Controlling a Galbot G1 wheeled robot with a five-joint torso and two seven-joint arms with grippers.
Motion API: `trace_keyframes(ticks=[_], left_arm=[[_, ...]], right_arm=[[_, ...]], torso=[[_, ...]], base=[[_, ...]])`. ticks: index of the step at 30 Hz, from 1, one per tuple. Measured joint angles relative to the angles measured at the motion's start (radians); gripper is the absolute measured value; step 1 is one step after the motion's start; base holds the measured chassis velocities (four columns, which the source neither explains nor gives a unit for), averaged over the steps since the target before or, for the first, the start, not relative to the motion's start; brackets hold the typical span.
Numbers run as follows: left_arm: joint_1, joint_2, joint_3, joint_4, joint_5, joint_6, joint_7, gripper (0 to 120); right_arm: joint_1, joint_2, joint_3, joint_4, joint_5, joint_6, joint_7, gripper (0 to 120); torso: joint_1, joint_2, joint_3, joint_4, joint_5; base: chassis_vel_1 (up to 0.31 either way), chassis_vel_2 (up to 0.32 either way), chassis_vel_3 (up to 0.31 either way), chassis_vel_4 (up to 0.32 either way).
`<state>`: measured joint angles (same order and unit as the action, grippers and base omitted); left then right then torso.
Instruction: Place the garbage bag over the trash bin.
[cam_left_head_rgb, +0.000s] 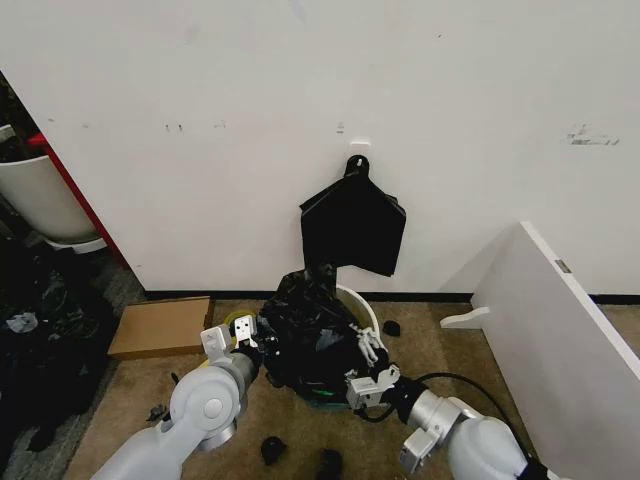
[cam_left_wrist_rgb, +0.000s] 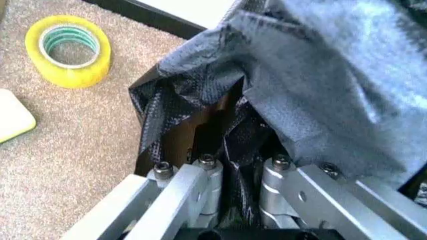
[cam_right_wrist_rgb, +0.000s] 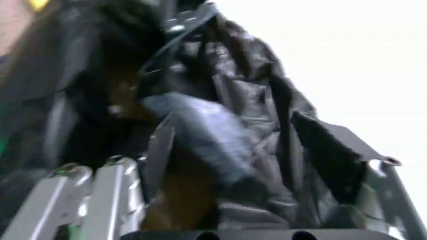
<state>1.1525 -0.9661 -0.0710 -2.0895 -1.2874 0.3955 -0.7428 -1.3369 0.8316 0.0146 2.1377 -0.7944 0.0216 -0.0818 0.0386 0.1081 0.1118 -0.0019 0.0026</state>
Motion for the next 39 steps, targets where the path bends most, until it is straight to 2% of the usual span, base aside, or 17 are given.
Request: trace_keyframes(ticks=[2,9,13,19,21,26,27,39], left_arm=[[0.002,-0.002,0.0,-0.001,0.0,0.001,0.0,4],[0.015,-0.008,0.004,-0.003,0.002,0.004,0.002,4],[0.022,-0.01,0.005,-0.013,0.003,0.006,0.004,4],[0.022,-0.004,0.005,-0.013,0.004,0.007,0.006,4],[0.021,-0.004,0.005,-0.013,0.004,0.007,0.006,4],[0.019,-0.004,0.005,-0.012,0.004,0.007,0.007,4],[0.019,-0.004,0.005,-0.012,0.004,0.007,0.008,4],[0.017,-0.005,0.005,-0.006,0.004,0.007,0.01,4]], right_arm=[[0.01,-0.006,-0.008,-0.004,-0.009,0.0,-0.025,57],[0.065,-0.004,-0.055,-0.02,-0.084,-0.014,-0.056,63],[0.101,-0.01,-0.076,-0.035,-0.11,-0.016,-0.083,56],[0.106,-0.019,-0.074,-0.042,-0.119,-0.011,-0.096,30],[0.105,-0.023,-0.072,-0.042,-0.119,-0.011,-0.1,26],[0.105,-0.045,-0.06,-0.038,-0.115,-0.009,-0.122,7],[0.107,-0.046,-0.059,-0.039,-0.114,-0.008,-0.122,0],[0.057,-0.057,-0.002,-0.008,-0.181,0.018,-0.111,0]], torso=[[0.0,0.0,0.0,-0.0001,-0.0001],[0.0,0.0,0.0,0.0,0.0],[0.0,0.0,0.0,0.0,0.0],[0.0,0.0,0.0,0.0,0.0],[0.0,0.0,0.0,0.0,0.0],[0.0,0.0,0.0,-0.0001,0.0],[0.0,0.0,0.0,0.0,0.0],[0.0,0.0,0.0,-0.0001,0.0]], base=[[0.0,0.0,0.0,0.0],[0.0,0.0,0.0,0.0],[0.0,0.0,0.0,0.0],[0.0,0.0,0.0,0.0],[0.0,0.0,0.0,0.0],[0.0,0.0,0.0,0.0],[0.0,0.0,0.0,0.0],[0.0,0.0,0.0,0.0]])
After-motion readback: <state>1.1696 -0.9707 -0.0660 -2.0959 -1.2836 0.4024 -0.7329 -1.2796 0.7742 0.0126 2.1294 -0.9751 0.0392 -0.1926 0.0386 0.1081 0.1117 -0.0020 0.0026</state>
